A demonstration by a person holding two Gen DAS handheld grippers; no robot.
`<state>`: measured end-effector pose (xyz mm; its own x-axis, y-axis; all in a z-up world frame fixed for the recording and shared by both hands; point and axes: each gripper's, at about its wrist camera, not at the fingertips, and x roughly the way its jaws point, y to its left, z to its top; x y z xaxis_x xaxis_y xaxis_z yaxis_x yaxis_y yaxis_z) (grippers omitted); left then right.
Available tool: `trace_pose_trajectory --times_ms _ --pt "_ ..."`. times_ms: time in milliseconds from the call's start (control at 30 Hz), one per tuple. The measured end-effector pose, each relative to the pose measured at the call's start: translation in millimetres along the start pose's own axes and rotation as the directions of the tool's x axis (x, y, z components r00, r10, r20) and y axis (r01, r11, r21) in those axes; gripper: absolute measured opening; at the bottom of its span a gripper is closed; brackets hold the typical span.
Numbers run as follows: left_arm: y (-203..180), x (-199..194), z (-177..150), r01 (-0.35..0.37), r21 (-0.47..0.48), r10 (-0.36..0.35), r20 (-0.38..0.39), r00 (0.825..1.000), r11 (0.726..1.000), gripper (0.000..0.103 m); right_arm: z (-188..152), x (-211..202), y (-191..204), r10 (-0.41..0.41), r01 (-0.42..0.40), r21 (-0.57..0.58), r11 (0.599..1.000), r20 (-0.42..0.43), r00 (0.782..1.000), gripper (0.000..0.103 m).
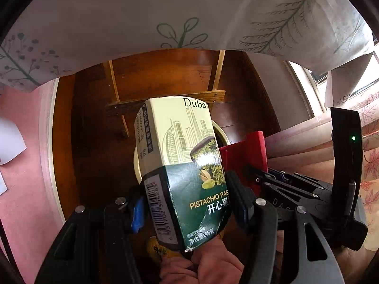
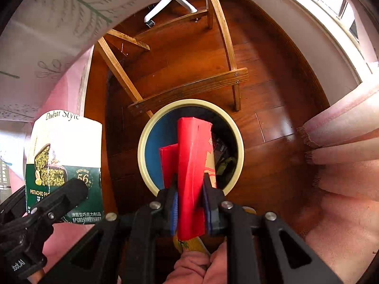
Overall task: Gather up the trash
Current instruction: 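Carry the chocolate box and red paper over the bin and release both, then raise both open tools back over the table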
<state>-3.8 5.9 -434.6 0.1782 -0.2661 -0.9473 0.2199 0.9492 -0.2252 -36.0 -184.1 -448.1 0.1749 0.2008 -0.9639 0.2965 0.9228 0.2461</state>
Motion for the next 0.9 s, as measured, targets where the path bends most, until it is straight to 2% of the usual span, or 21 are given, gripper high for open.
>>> trace_pose_trajectory --times_ms 133,167,233,267,300,333,633,767,900 --pt "3.7 35.3 1.7 -0.027 0.017 0.027 -0.006 1.0 1.0 0.059 8.9 33.8 -4.5 0.003 -0.003 -0.018 1.0 -0.01 1.0 0.022" --pt "4.7 41.8 2.4 -0.029 0.016 0.03 -0.012 0.999 0.999 0.061 15.8 41.0 -3.1 0.004 -0.005 -0.024 1.0 -0.017 1.0 0.029" --pt "5.9 48.9 6.2 -0.052 0.002 0.052 -0.007 0.999 0.999 0.07 20.9 50.2 -3.3 0.008 -0.009 -0.032 0.999 -0.022 1.0 0.039" --pt "10.1 49.2 8.8 -0.072 -0.006 0.072 0.001 0.997 0.997 0.08 23.4 52.9 -5.5 0.007 -0.008 -0.033 0.999 -0.017 1.0 0.049" --pt "12.6 49.1 10.0 -0.081 -0.012 0.081 0.006 0.997 0.997 0.093 25.6 53.9 -6.1 0.009 -0.009 -0.034 0.999 -0.011 1.0 0.054" --pt "14.8 47.8 12.8 -0.088 -0.019 0.088 0.009 0.996 0.996 0.1 27.5 53.9 -6.3 0.011 -0.012 -0.035 0.999 -0.004 1.0 0.061" --pt "23.1 2.8 15.7 -0.113 -0.058 0.116 0.045 0.992 0.992 0.102 34.2 18.9 -1.1 0.029 -0.028 -0.045 0.999 0.029 0.999 0.063" --pt "15.5 -41.5 14.5 -0.108 -0.072 0.112 0.048 0.993 0.992 0.102 29.3 -23.1 4.9 0.038 -0.037 -0.031 0.999 0.035 0.999 0.063" --pt "3.9 -103.1 12.9 -0.096 -0.065 0.101 0.079 0.992 0.993 0.102 23.2 -81.2 18.9 0.06 -0.058 -0.035 0.998 0.053 0.997 0.063"
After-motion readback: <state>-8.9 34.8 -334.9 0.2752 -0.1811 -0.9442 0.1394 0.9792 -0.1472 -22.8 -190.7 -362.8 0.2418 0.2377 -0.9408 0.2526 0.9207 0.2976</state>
